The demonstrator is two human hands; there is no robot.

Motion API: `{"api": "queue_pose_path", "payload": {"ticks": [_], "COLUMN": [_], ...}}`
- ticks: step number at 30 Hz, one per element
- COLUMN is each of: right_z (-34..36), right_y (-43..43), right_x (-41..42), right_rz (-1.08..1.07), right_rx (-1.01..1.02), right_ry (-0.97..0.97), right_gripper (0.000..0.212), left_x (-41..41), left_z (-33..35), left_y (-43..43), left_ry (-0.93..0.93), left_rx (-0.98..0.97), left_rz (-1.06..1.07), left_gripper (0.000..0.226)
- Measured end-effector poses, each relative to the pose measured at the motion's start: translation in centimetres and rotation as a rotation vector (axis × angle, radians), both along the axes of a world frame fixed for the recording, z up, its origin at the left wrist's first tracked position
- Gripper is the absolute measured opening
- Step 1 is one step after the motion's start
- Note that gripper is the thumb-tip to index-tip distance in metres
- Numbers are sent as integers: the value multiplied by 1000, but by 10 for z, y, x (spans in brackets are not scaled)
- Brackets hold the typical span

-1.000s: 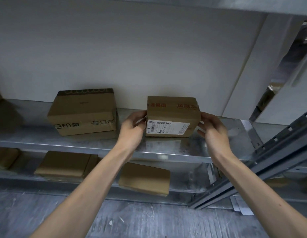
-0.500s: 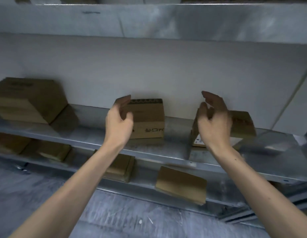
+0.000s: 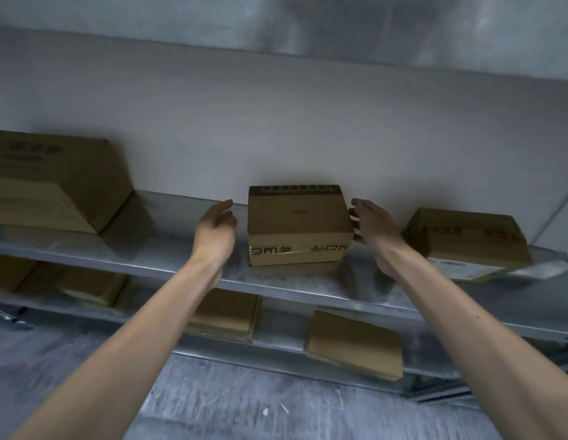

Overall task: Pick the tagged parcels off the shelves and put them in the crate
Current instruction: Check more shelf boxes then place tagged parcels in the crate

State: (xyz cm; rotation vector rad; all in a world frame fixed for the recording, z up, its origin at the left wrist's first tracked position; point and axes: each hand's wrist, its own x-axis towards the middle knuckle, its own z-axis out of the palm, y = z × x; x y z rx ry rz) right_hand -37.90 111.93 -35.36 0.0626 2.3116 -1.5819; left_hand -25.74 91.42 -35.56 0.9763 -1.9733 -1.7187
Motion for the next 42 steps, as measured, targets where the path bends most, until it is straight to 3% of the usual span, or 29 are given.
{"api": "queue_pose_path", "payload": {"ticks": [8,15,20,26,37,42], "right_z": [-11,-11,-5,-4,-7,0], "right_y": [1,8,13,13,13,11], "right_x": [5,22,35,47,61,68], "right_rz": [-76,-81,-90,-176,-122,-130], "right_rx": [-79,-136,-250,-335,-362,-401], "right_ry": [-175,-131,-53,3,110,147], "right_gripper": [37,29,26,24,36,44], "left_x": [-6,2,10,19,26,32], "left_z": [-19,-17,-10,-2,-2,0], "left_y": [-5,-9,-12,-13,-25,-27], "left_ry": [-62,-12,54,119,132,163], "left_rx": [267,228,207,181,133,173], "left_rz": [-175,-217,-176,-178,-236,-235], "left_gripper": [36,36,23,29,40,32]}}
